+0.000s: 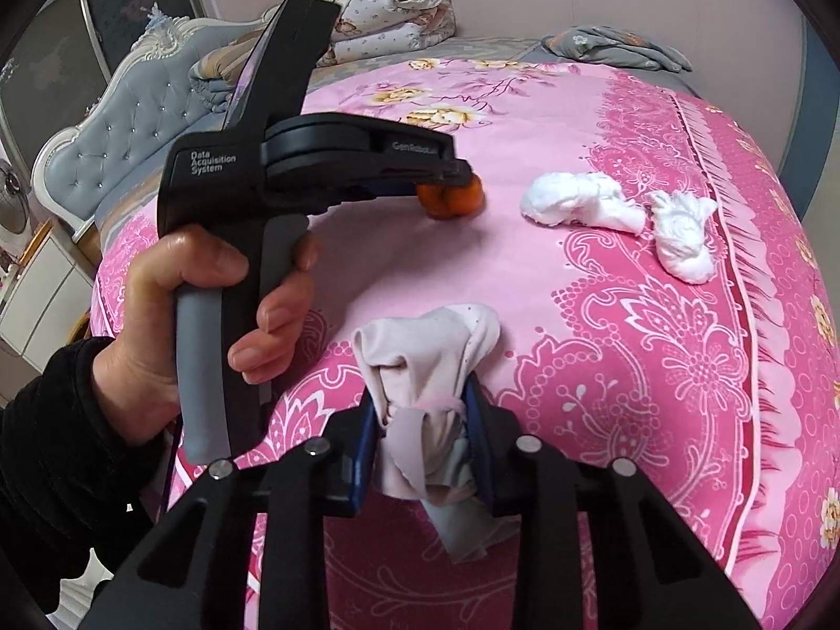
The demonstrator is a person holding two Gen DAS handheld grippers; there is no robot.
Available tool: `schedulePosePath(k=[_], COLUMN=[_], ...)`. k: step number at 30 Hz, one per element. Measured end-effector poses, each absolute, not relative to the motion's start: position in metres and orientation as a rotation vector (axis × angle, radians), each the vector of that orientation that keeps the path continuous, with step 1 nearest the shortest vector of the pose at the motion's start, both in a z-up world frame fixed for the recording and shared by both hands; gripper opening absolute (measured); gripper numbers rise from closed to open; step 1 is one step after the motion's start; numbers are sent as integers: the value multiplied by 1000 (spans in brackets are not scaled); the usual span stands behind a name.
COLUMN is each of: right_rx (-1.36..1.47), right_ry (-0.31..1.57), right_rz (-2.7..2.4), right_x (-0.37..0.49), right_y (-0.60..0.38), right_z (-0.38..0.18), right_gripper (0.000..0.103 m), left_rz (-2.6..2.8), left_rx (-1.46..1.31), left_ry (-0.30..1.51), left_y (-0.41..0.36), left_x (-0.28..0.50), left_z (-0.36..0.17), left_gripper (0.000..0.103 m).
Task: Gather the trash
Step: 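Grasp the orange peel with the left tool while the right tool grasps the beige sock, then carry the orange peel with the left tool while the right tool carries the sock over the bin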
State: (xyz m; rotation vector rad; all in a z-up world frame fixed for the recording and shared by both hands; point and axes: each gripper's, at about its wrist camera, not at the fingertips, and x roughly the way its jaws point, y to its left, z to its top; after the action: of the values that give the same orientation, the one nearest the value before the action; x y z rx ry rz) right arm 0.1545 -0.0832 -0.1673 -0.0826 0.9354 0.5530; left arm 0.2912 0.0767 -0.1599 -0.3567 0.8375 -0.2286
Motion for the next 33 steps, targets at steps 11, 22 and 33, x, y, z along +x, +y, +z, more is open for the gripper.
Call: schedulePosePath(k=[11, 22, 33], right_rx=[-32, 8, 88], right_ry=[891, 757, 617], right_rz=[522, 405, 223], right_x=[142, 125, 111], right_y=[-115, -173, -257], right_z=[-137, -82, -25], right_gripper=[28, 28, 28], left_rz=[-225, -268, -342], left_rx=[-318, -245, -159], left_ry=[802, 715, 620], left_y=[73, 37, -22], left_x=[271, 239, 205], left_z=[-139, -83, -17], left_gripper=[31, 31, 31])
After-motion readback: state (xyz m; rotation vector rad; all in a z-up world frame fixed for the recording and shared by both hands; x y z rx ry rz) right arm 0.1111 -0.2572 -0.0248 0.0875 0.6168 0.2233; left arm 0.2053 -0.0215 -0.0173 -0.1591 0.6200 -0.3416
